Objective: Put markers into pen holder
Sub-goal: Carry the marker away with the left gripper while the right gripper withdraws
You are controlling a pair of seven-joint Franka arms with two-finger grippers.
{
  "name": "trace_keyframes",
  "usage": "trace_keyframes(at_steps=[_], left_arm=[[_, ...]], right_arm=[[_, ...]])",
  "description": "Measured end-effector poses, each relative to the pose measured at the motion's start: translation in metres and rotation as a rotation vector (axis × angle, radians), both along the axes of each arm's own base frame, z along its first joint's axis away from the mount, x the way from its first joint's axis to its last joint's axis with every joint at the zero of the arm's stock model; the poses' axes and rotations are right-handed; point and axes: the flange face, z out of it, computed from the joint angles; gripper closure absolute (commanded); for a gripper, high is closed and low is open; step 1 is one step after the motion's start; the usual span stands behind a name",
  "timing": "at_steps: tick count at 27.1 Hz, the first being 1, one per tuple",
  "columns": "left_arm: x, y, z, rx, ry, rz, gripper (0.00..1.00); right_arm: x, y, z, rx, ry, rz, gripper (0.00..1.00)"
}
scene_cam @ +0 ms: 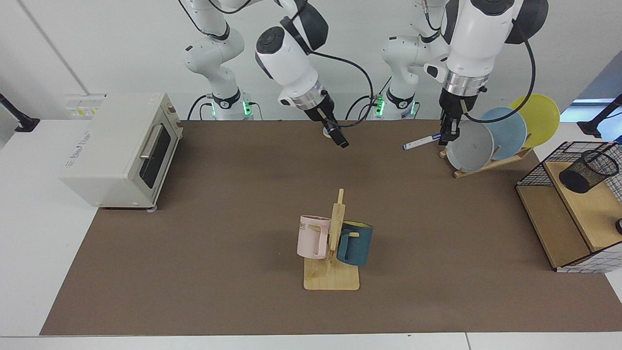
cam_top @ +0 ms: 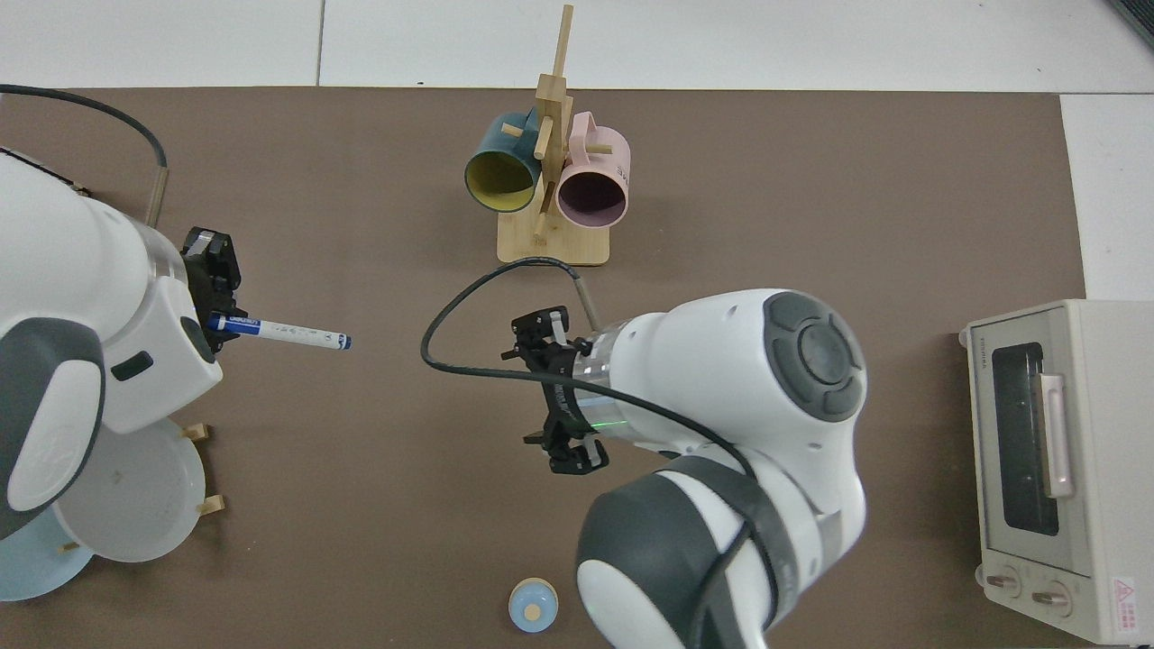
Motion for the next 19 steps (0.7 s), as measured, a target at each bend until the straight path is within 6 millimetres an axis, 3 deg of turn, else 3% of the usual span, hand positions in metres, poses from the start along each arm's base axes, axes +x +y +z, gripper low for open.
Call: trace_keyframes(at_steps=[7,13,19], left_arm=[[0.011,0.077,0.003,0.165,-0.026,0.095,1.00],[0.013,0.132,0.009,0.313,-0.047,0.161,1.00],[0.017,0.201,0.013,0.431,-0.098,0.255,1.00]], right_arm=[[0.006,-0.118,0.038,-0.153,-0.062,0.271,0.00],[0.001,-0.195,0.058,-0.256,-0.135,0.537,0.00],[-0.003,-0.262,0.072,-0.327,-0.191,0.786,0.00]])
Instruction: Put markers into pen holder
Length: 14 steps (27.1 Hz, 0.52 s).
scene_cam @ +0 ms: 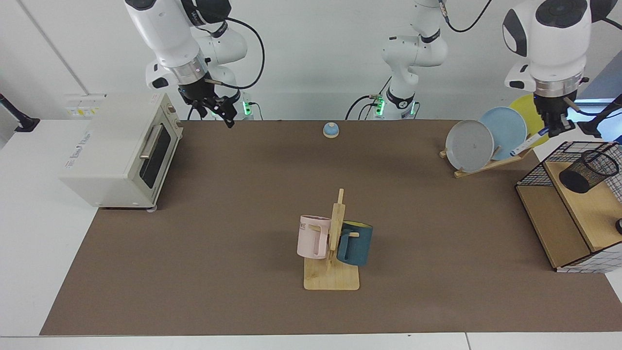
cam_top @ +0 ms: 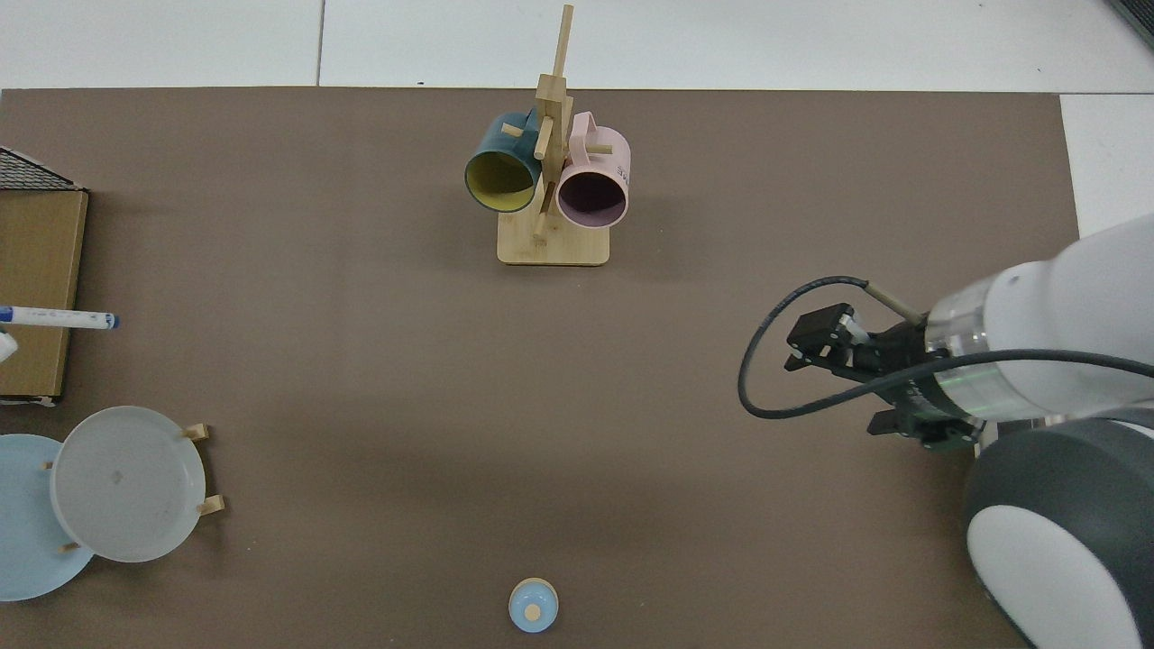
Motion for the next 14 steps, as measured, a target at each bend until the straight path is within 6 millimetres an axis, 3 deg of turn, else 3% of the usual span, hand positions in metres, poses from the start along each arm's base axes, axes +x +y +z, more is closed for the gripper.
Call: trace_keyframes(at_steps=[3,9,14], left_arm=[[0.002,0.023,0.001,0.048,-0.019,0.014,1.00],[0.005,0.044,0.007,0.129,-0.033,0.034,1.00],[0.012,0.063,0.014,0.204,-0.048,0.041,1.00]], right_arm=[[-0.003,-0.025,0.005,-0.033,-0.008,0.113,0.00],[-0.015,-0.067,0.023,-0.064,-0.018,0.247,0.00],[-0.025,-0.083,0.044,-0.069,-0.008,0.282,0.00]])
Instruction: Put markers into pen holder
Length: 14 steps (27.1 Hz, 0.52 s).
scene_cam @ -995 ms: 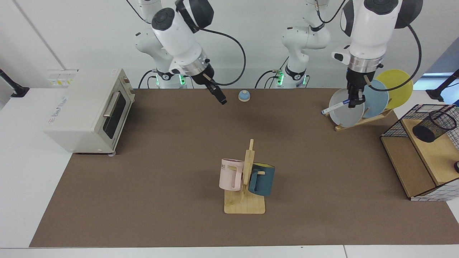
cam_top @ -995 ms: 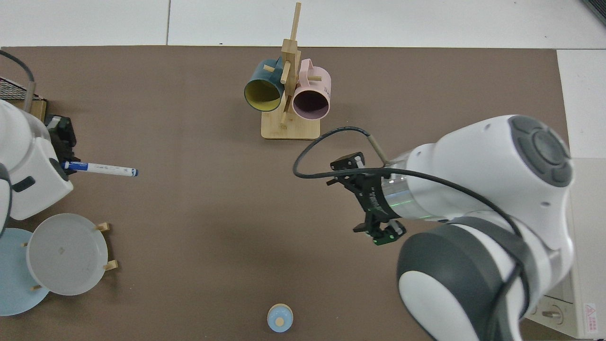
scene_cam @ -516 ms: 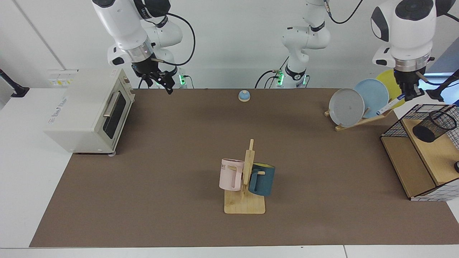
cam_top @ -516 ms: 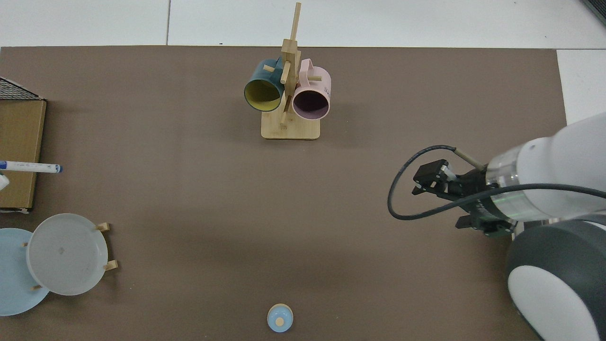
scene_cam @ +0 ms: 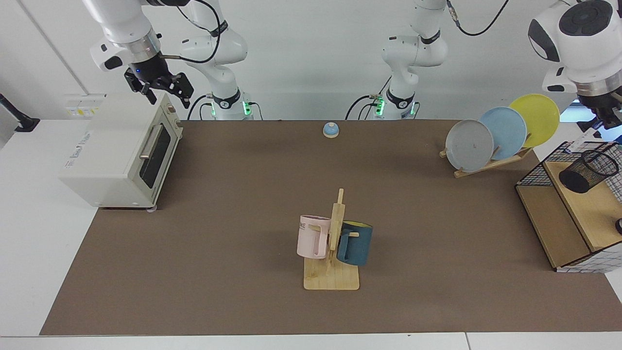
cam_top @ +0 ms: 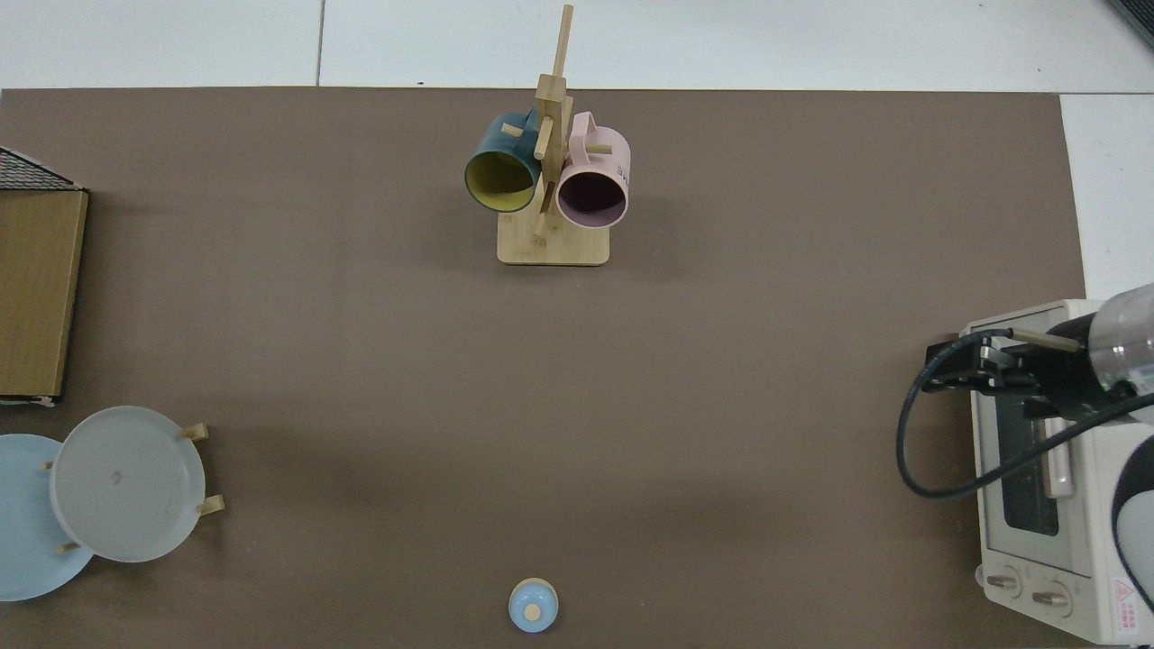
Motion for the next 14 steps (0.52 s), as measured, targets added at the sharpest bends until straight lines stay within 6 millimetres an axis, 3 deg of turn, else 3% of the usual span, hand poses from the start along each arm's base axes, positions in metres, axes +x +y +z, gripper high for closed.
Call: trace_keyframes(at_steps=[6,14], left_arm=[[0.013,0.012,-0.006,0.066,0.000,-0.011,1.00],[0.045,0.027,-0.035,0.121,0.042,-0.004,1.00]], right_arm=[[0.007,-0.007,0.030,-0.068,-0.045,0.162,0.00],[0.027,-0.008,0.021,-0.030,-0.033,0.198,0.00]])
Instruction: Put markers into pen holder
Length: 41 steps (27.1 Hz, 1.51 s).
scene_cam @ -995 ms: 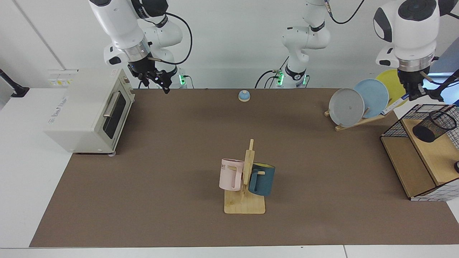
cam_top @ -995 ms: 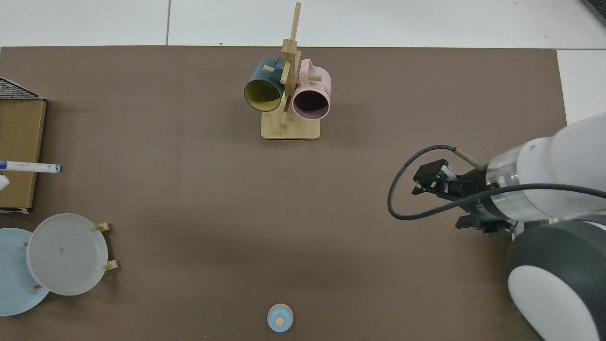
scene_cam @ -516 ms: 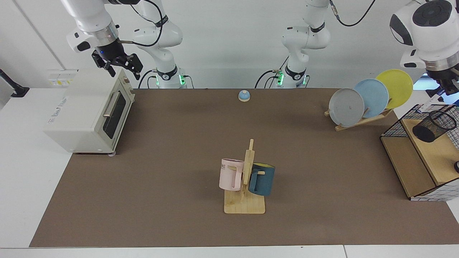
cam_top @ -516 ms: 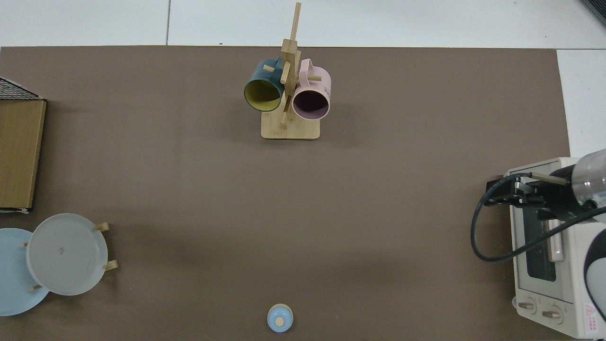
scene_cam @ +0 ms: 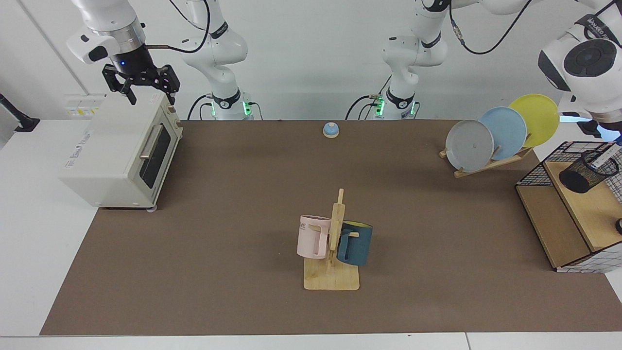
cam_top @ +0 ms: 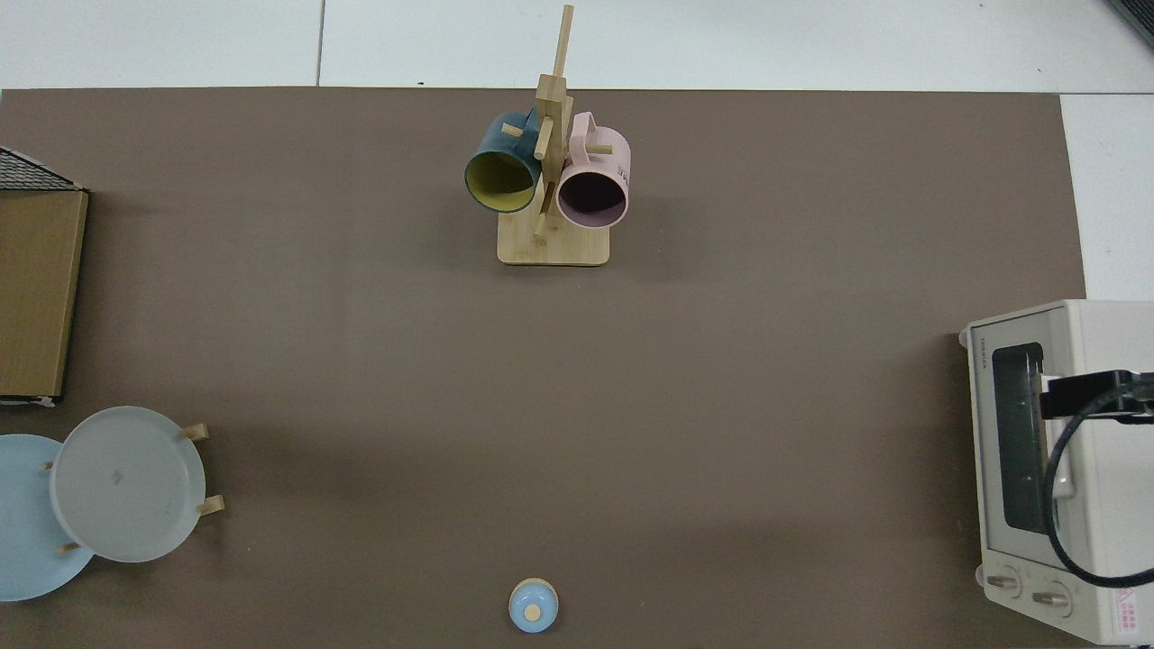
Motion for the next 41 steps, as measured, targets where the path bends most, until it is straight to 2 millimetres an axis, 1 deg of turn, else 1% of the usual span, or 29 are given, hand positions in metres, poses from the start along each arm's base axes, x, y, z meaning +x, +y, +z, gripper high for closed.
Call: trace_keyframes(at_steps=[4,7,9,12,15,19,25,32,33,34,35,41], left_arm=[[0.011,0.002,-0.012,0.031,0.024,-0.001,1.00],[0.018,0.009,-0.018,0.050,0.033,0.008,1.00],[0.021,0.019,-0.018,0.062,0.033,0.024,1.00],[0.022,0.031,-0.014,0.074,0.036,0.036,1.00],[0.023,0.034,-0.009,0.080,0.030,0.039,1.00],[0.022,0.035,-0.006,0.084,0.042,0.036,1.00],[0.014,0.042,-0.008,0.080,0.113,0.069,1.00],[0.006,0.046,-0.022,0.073,0.164,0.157,1.00],[0.006,0.046,-0.024,0.075,0.163,0.166,0.91],[0.006,0.046,-0.026,0.078,0.162,0.175,0.57],[0.006,0.047,-0.029,0.083,0.161,0.185,0.01],[0.006,0.045,-0.035,0.099,0.164,0.218,0.00]], right_arm=[[0.005,0.005,-0.008,0.008,0.015,0.006,0.00],[0.010,0.005,-0.015,0.007,0.031,0.004,0.00],[0.012,0.005,-0.019,0.008,0.039,0.004,0.00],[0.013,0.006,-0.020,0.010,0.041,0.018,0.00],[0.012,0.011,-0.019,0.014,0.043,0.035,0.00],[0.011,0.015,-0.018,0.016,0.044,0.041,0.00],[0.008,0.010,-0.014,0.018,0.037,0.034,0.00],[0.007,0.012,-0.013,0.018,0.035,0.038,0.00],[0.007,0.012,-0.013,0.018,0.036,0.038,0.00],[0.007,0.012,-0.013,0.018,0.036,0.038,0.00],[0.007,0.012,-0.013,0.018,0.036,0.038,0.00],[0.007,0.012,-0.013,0.018,0.036,0.038,0.00]])
